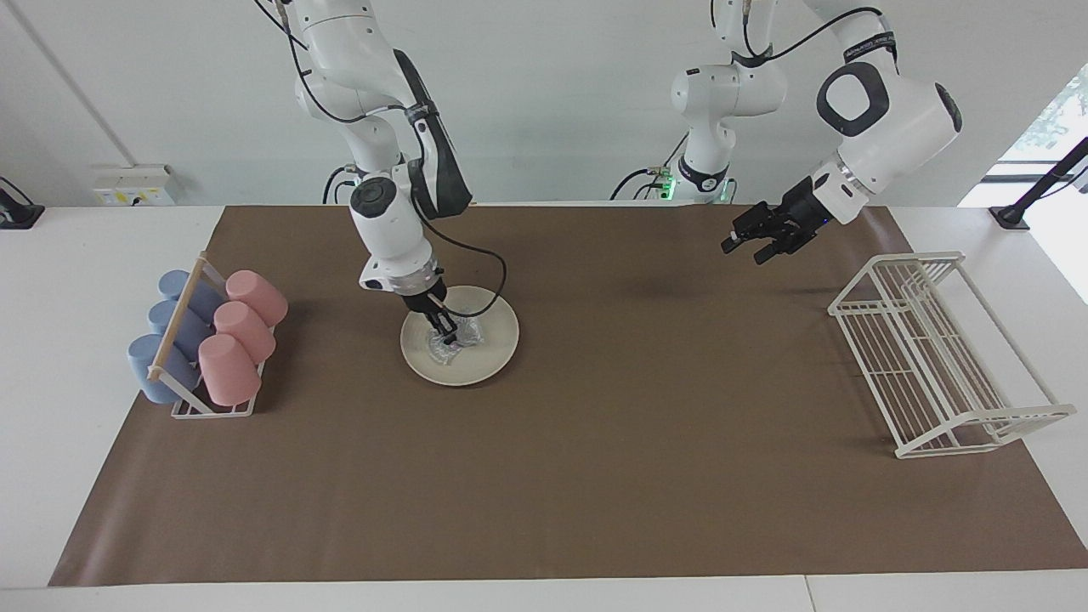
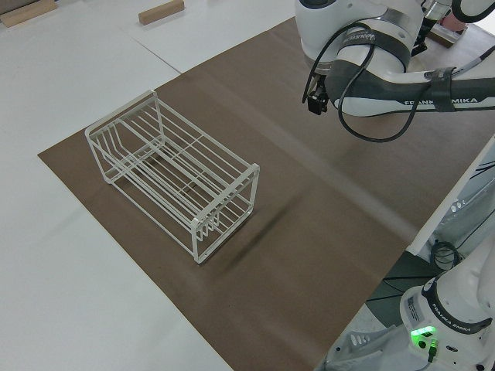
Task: Wipe plate with sponge
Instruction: 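Rub the sponge across the cream plate with the right gripper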
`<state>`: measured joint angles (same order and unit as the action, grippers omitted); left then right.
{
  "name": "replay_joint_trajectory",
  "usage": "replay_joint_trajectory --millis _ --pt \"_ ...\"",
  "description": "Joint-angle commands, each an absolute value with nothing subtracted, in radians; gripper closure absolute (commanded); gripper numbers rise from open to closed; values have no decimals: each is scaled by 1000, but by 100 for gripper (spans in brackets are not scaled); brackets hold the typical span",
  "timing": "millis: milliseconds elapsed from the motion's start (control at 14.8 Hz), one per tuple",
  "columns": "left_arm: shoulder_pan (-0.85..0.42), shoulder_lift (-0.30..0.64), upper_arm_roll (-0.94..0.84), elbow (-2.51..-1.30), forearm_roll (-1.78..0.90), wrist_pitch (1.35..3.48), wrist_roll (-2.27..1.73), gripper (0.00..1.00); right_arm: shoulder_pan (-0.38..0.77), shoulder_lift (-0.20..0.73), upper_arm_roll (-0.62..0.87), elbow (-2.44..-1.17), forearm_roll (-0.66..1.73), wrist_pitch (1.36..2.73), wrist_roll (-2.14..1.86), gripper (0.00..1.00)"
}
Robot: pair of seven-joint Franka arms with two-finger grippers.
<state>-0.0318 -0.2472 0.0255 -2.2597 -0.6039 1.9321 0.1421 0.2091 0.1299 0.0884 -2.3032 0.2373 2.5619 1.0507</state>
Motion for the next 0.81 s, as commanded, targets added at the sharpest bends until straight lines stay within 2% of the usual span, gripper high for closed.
replay_joint_trajectory --millis 0,271,474,744 --pt "-11 -236 14 -2243 -580 1927 130 0 184 135 97 -2327 261 2583 986 100" --pt "-5 -238 14 -2243 -552 1910 124 0 265 127 98 -2336 279 2582 1142 100" --pt "-9 -239 15 -2243 -552 1898 88 0 325 124 98 -2336 388 2583 1219 100" --pt "-20 -239 11 -2243 -551 1901 17 0 334 124 97 -2336 462 2585 1198 100"
